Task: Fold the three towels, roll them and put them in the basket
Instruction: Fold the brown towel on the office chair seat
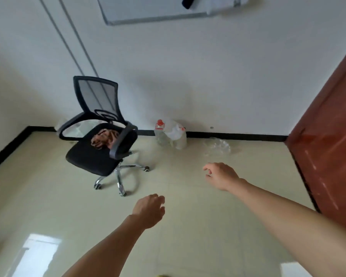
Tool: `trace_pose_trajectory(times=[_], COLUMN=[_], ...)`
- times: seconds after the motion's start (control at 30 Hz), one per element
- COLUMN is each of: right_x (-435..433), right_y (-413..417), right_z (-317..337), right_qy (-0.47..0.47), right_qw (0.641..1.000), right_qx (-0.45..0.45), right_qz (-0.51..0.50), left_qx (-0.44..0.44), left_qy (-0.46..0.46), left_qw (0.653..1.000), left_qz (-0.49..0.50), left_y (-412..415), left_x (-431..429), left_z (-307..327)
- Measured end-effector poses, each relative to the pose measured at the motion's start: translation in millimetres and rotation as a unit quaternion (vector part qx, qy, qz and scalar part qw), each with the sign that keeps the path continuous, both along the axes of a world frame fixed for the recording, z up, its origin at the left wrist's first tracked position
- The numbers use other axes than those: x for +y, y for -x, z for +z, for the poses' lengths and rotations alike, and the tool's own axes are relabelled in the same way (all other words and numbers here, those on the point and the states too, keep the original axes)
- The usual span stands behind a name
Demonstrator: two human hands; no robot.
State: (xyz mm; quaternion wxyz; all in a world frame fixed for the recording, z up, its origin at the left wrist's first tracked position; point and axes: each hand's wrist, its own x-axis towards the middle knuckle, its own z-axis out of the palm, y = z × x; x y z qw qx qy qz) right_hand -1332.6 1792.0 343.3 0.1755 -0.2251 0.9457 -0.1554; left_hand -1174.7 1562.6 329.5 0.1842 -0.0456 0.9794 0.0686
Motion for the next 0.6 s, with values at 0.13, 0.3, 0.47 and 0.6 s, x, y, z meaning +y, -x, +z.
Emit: trace_pose_trajectory(times=[0.13,0.3,0.47,0.6], right_x=[-129,-285,-395,-471], right_y=[-6,-9,20,63], right_z=[-5,2,-3,-33], right_qy=[-0.008,0.006,-0.004,-0.019], right_qw=[0.998,0.987,0.977,0.972], right_qx=[-0.018,-0.007,0.001,-0.013], right_qz=[0.066,0.158,0.211,0.235], left_qx=[-0.01,-0.003,0.007,0.008], left_qy=[0.008,0.013,-0.003,-0.013], left_qw=[0.998,0.987,0.975,0.967], left_qz=[0.067,0.161,0.224,0.256], left_y=[-24,-43,-31,0], left_x=[-108,-236,-322,-389], left_z=[6,15,3,-10])
